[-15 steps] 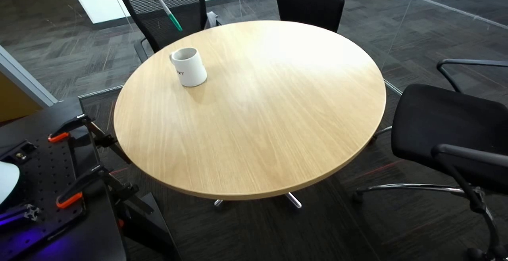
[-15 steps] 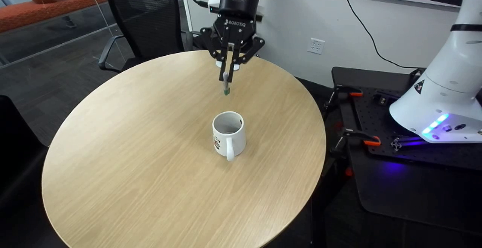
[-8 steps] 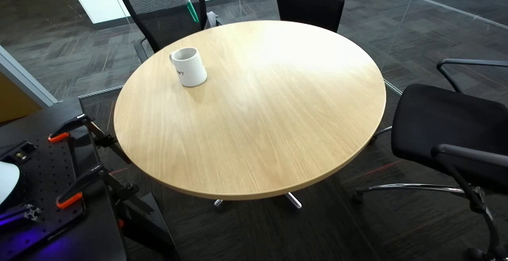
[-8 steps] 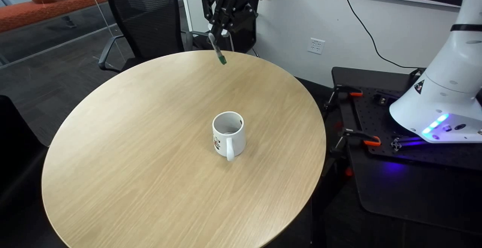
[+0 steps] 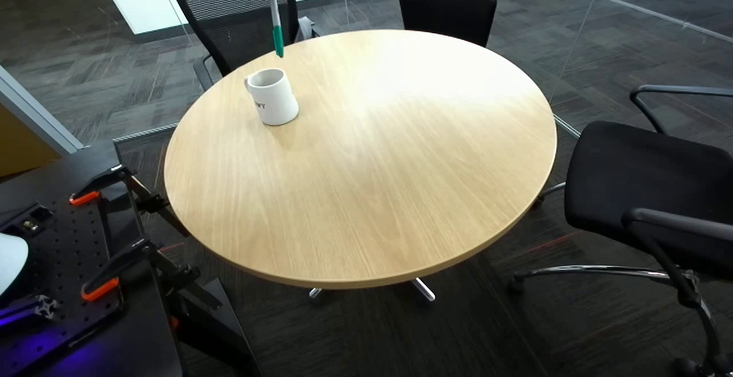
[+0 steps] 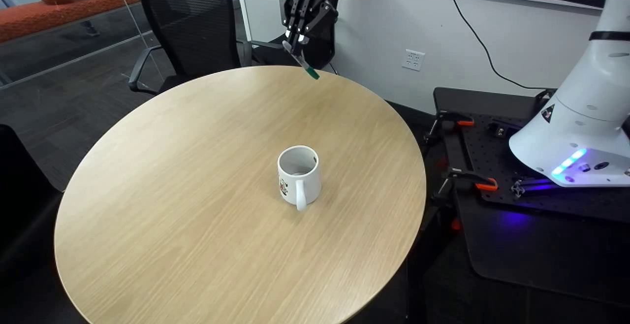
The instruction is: Take the pen out of the mug and put it on the table
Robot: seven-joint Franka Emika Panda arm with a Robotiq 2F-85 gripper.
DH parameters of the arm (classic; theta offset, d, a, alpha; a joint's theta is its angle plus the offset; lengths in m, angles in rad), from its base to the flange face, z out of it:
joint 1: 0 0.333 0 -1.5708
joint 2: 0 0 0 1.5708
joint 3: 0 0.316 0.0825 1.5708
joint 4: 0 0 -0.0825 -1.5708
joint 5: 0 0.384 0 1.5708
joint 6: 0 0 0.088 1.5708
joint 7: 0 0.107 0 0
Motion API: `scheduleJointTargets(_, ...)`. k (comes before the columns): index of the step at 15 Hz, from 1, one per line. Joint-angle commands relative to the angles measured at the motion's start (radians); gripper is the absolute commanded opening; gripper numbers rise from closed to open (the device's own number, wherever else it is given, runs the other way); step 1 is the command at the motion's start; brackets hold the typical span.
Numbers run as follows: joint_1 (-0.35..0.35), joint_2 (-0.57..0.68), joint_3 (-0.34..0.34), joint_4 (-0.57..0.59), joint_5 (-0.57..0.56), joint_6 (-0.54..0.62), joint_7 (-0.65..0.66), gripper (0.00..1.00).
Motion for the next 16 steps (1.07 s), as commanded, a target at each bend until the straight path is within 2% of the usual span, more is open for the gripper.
scheduleJointTargets(1,-0.004,0.0,0.0,0.001,-0.003,-0.006,0.008,0.13)
scheduleJointTargets(2,-0.004,0.0,0.0,0.001,-0.003,-0.008,0.01,0.13)
scheduleJointTargets(3,-0.004,0.0,0.0,0.001,-0.003,-0.008,0.01,0.03)
scheduleJointTargets(5,0.014,0.017,0.015,-0.011,0.052,0.152,0.089,0.03)
scheduleJointTargets(9,0.044,0.075,0.044,-0.017,0.083,0.421,0.207,0.03)
scheduleJointTargets(13,0.092,0.152,0.037,-0.025,0.009,0.647,0.439,0.03)
scheduleJointTargets(14,0.109,0.173,0.02,-0.028,-0.032,0.68,0.511,0.03)
scheduleJointTargets(15,0.091,0.189,0.028,-0.037,-0.106,0.701,0.603,0.03)
scheduleJointTargets(16,0.146,0.208,-0.039,-0.04,-0.154,0.707,0.671,0.03)
